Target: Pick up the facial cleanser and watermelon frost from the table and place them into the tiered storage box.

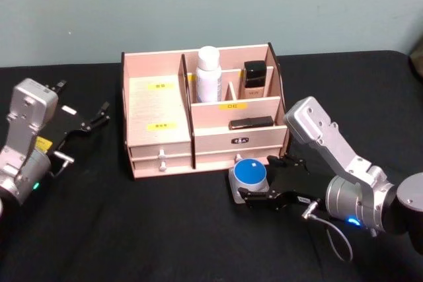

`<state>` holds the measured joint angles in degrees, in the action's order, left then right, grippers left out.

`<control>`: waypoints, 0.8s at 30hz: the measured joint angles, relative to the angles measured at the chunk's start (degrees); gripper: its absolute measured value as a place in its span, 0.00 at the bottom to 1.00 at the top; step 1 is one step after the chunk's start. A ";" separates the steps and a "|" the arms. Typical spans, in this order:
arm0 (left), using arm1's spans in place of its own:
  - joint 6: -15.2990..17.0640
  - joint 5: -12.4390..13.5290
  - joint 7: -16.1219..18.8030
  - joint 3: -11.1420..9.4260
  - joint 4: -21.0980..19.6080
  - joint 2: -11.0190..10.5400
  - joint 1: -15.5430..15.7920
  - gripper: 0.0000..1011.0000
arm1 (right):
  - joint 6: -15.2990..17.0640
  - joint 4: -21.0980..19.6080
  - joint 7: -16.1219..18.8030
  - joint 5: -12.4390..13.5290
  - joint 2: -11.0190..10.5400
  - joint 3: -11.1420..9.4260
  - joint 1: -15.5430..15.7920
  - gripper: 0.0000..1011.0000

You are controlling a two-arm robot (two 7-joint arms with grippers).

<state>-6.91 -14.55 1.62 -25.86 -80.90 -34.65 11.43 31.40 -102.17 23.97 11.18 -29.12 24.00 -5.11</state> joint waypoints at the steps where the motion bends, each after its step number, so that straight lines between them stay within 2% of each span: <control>1: 0.00 0.00 0.00 0.00 0.00 0.00 0.00 1.00 | -0.10 0.34 0.06 -0.14 0.11 0.15 -0.25 0.99; 24: 0.00 0.00 0.00 0.00 0.00 0.00 0.00 1.00 | -1.31 4.45 0.80 -0.94 2.07 1.86 -3.14 0.99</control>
<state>-6.91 -14.55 1.62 -25.86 -80.90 -34.65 11.43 30.09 -97.72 24.77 10.24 -27.05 25.86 -8.25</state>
